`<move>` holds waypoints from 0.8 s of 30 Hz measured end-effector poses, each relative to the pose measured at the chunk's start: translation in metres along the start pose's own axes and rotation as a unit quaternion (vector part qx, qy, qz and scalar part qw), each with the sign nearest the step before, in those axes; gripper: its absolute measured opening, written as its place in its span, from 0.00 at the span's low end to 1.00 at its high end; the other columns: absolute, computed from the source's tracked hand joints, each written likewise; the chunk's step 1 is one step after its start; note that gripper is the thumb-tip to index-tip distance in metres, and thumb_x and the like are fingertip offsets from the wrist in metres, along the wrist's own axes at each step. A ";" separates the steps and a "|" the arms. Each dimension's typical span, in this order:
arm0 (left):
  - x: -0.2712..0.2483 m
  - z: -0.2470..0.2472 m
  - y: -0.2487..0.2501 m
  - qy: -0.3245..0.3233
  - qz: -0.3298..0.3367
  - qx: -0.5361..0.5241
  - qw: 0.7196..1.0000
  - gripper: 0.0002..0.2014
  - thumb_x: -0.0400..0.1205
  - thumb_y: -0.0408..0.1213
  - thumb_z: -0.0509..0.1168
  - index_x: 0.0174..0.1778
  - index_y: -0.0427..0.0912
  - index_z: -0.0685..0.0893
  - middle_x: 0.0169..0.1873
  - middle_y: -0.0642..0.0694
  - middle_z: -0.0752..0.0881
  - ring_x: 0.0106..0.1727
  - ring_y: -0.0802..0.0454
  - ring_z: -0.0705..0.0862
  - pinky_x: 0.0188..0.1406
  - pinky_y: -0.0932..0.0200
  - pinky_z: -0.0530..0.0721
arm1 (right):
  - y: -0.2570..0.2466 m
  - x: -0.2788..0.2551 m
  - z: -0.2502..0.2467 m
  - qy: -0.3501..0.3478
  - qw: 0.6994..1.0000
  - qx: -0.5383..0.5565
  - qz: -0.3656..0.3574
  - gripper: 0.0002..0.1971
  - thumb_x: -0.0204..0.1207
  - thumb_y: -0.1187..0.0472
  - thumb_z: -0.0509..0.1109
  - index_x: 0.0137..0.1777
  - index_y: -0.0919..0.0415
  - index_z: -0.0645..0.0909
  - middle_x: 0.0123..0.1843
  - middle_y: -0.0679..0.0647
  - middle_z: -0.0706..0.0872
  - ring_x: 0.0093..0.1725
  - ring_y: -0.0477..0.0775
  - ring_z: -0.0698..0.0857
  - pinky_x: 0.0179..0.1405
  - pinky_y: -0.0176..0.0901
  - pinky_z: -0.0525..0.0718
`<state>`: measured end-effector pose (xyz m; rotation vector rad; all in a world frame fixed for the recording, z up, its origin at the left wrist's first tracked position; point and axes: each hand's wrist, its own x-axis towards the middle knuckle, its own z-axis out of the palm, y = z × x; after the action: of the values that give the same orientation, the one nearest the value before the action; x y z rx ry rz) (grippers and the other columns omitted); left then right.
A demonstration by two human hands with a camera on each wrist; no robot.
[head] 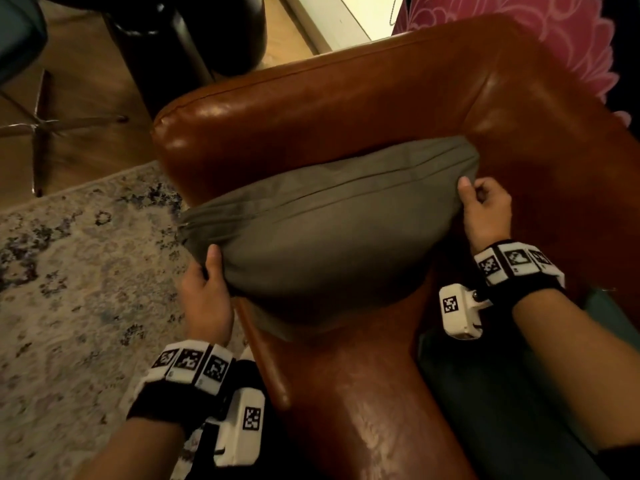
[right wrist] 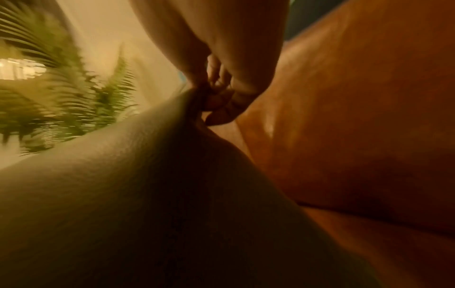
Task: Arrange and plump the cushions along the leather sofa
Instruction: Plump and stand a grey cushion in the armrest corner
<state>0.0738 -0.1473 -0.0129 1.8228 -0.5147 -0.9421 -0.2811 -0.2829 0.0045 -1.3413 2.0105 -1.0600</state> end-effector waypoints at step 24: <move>0.033 0.001 0.036 0.071 -0.059 -0.043 0.995 0.23 0.79 0.64 0.58 0.44 0.48 0.86 0.50 0.43 0.88 0.53 0.44 0.87 0.52 0.39 0.88 | -0.051 0.070 -0.015 -0.054 0.992 0.000 0.111 0.35 0.70 0.28 0.69 0.47 0.65 0.88 0.48 0.59 0.85 0.50 0.61 0.85 0.53 0.51 0.82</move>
<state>0.0951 -0.1866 0.0072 1.8420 -0.2767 -0.8911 -0.2921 -0.3530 0.0561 -1.1195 2.0227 -0.8689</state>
